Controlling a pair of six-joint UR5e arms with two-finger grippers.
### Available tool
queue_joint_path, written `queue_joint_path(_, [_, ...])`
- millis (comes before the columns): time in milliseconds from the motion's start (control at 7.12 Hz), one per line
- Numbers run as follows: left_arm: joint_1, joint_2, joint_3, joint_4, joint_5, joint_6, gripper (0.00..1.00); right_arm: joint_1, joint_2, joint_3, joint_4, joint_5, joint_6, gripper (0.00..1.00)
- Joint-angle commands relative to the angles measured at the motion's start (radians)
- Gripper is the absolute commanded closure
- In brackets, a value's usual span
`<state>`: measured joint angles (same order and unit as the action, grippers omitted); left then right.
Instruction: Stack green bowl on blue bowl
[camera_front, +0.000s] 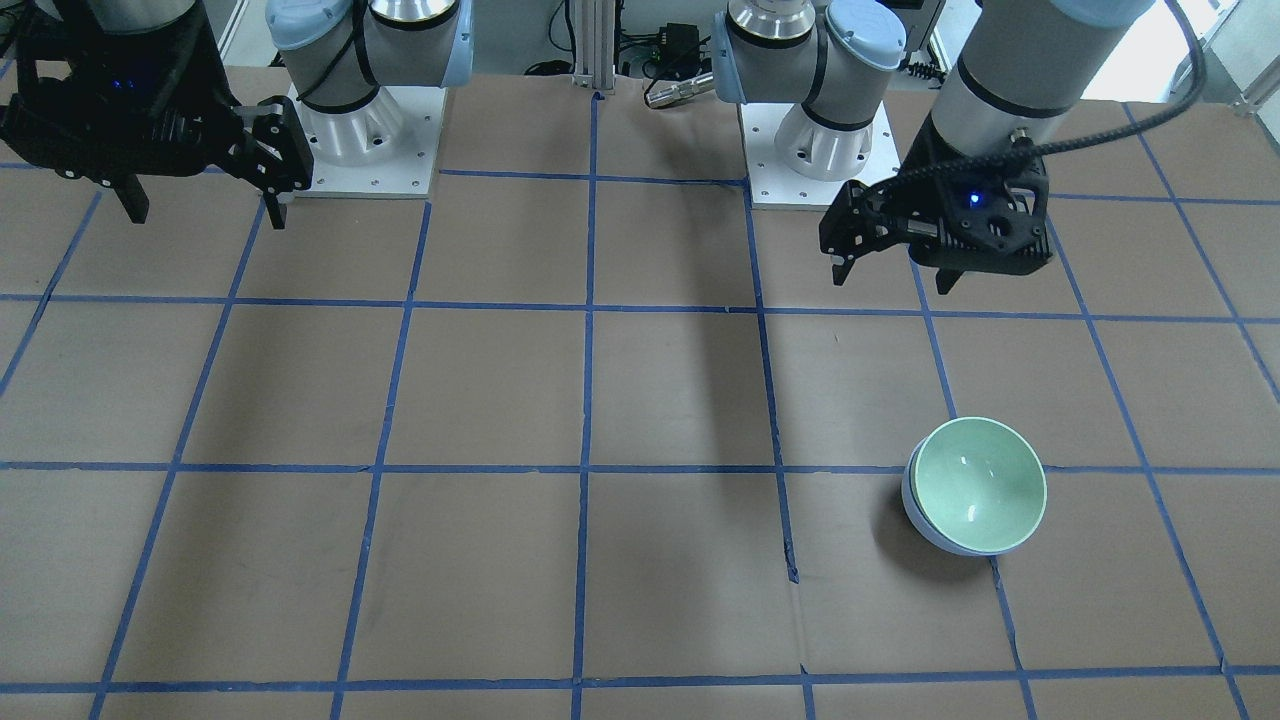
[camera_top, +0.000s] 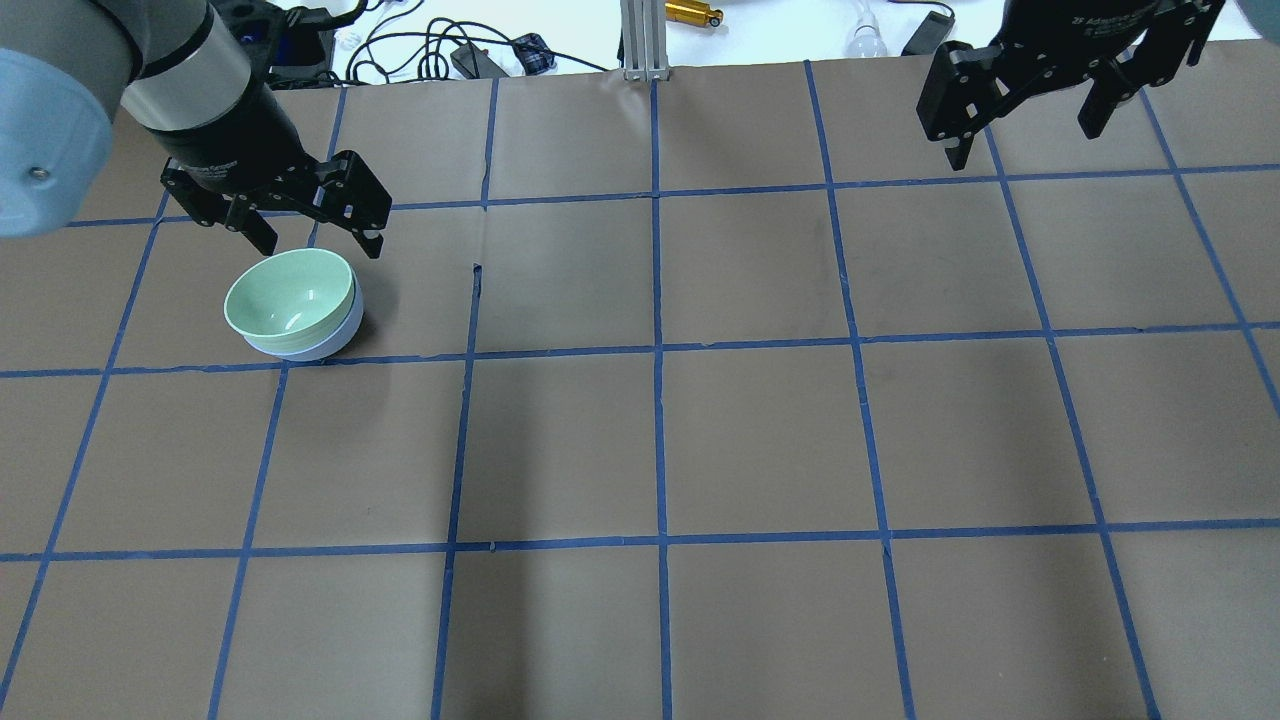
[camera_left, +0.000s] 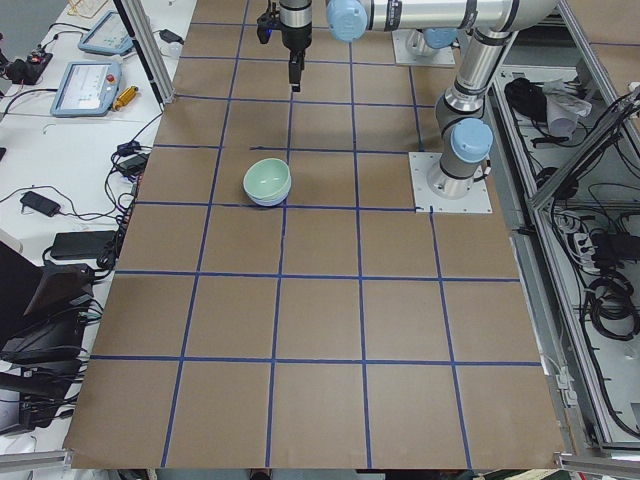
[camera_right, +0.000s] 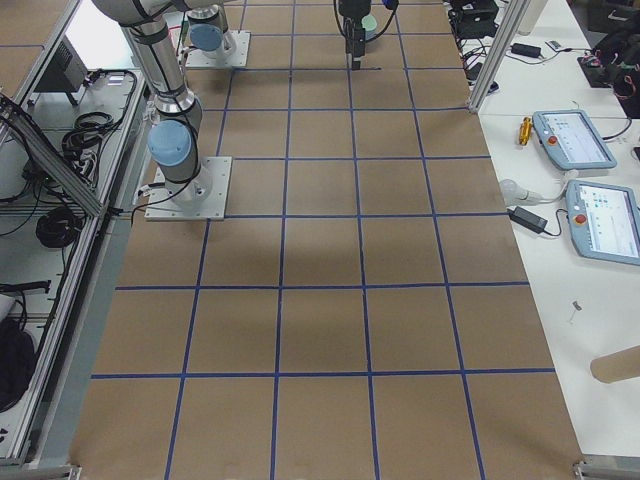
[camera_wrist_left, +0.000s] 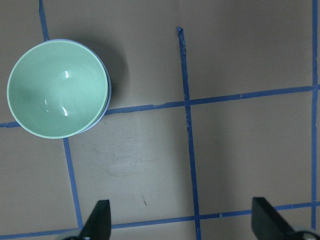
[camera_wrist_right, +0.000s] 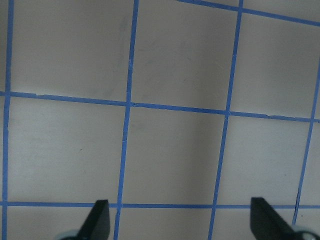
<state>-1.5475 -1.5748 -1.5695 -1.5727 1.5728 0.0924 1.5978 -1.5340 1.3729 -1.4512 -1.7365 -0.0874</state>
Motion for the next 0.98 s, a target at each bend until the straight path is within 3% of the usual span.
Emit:
queue_joint_path(0, [-0.058, 0.019, -0.003, -0.026, 0.003, -0.072, 0.0, 0.001, 0.0, 0.0, 0.0, 0.0, 0.0, 0.0])
queue_joint_path(842, [-0.039, 0.022, 0.003, -0.041, 0.004, -0.04, 0.0, -0.001, 0.0, 0.0, 0.0, 0.0, 0.0, 0.0])
